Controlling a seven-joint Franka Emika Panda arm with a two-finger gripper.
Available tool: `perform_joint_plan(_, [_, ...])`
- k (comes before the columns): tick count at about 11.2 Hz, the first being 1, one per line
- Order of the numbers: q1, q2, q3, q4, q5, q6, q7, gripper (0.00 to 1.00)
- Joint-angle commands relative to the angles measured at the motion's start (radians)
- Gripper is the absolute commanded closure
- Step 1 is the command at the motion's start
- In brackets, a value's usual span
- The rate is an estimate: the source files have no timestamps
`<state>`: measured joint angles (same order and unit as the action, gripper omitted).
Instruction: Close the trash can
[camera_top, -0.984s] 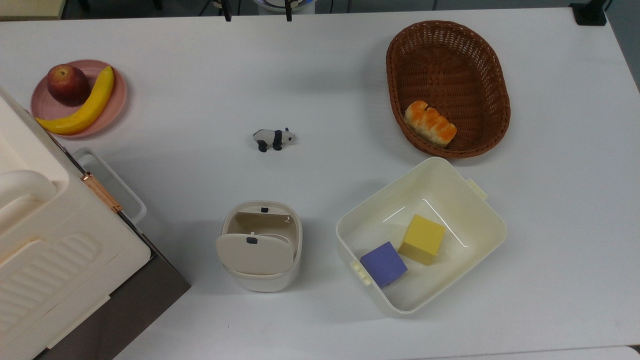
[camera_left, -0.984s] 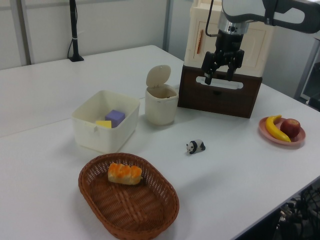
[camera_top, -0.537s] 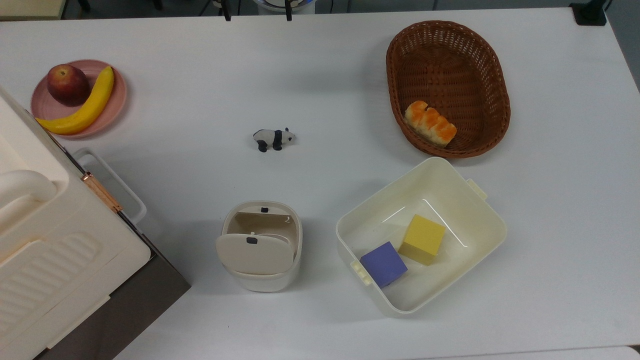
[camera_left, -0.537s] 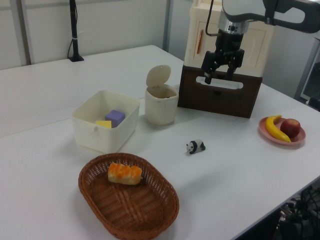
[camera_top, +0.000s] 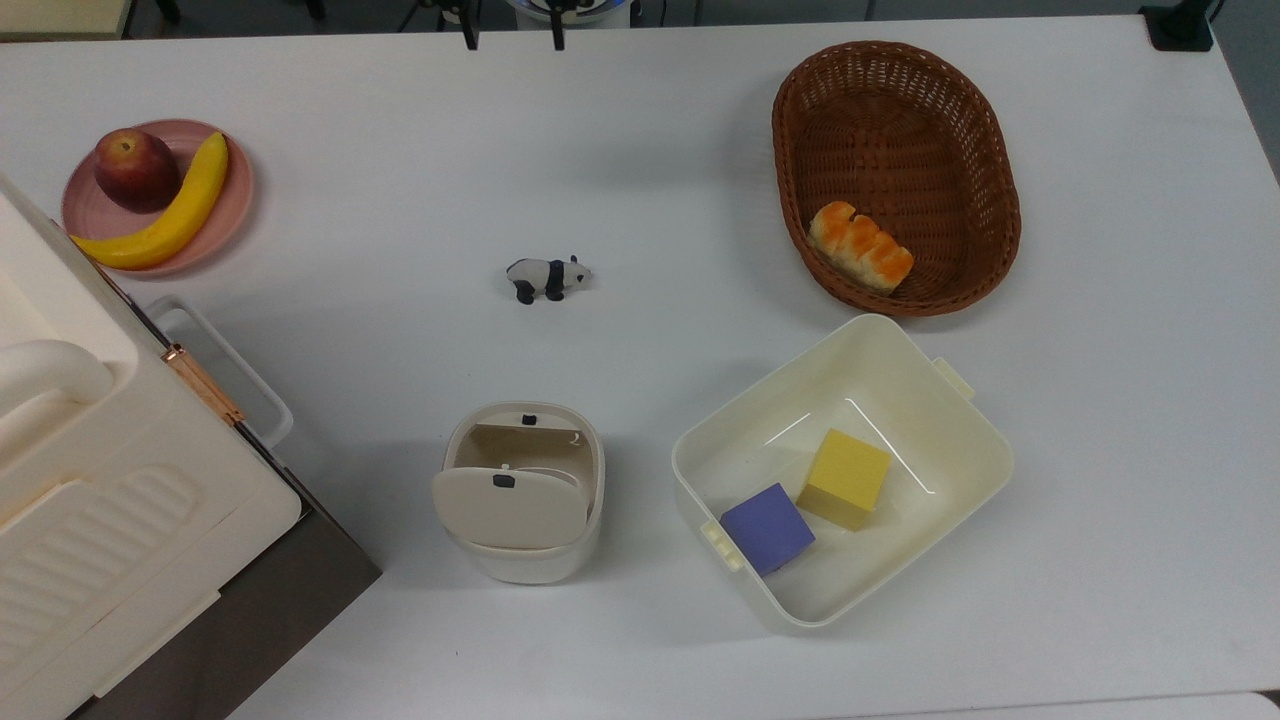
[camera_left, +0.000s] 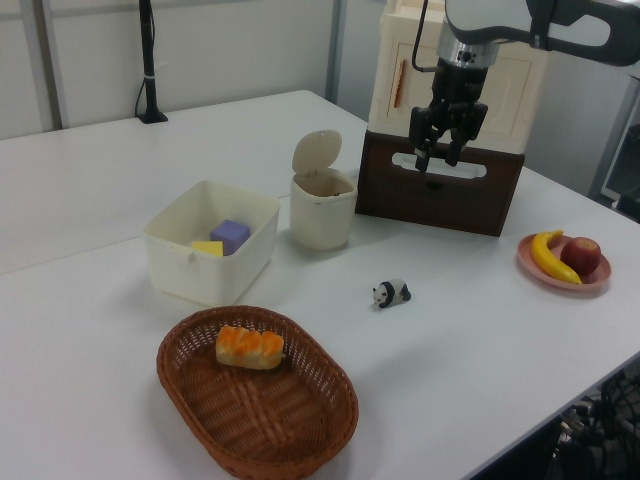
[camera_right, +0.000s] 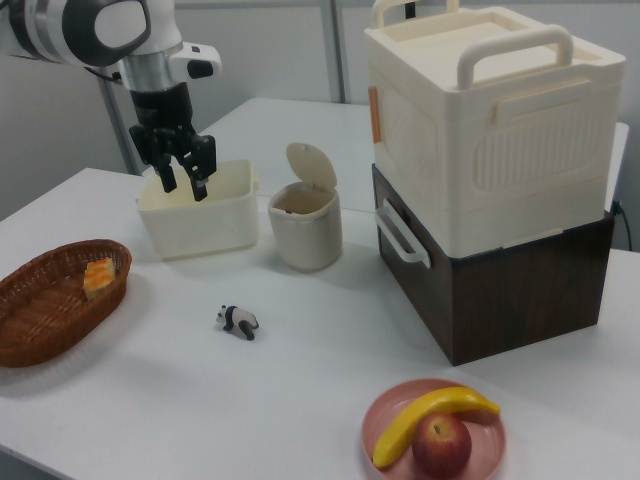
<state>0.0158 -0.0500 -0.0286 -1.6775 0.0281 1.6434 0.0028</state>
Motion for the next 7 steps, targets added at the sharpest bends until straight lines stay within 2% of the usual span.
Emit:
perform_joint_plan(1, [0.006,-0.007,-0.013,-0.005,0.024,0.036,-0.027,1.00])
perform_joint_plan(5, [0.004,-0.004,-0.013,-0.008,0.032,0.101,-0.023,1.00])
perform_joint_plan(7, [0.004,0.028,-0.013,-0.004,0.047,0.188,-0.023,1.00])
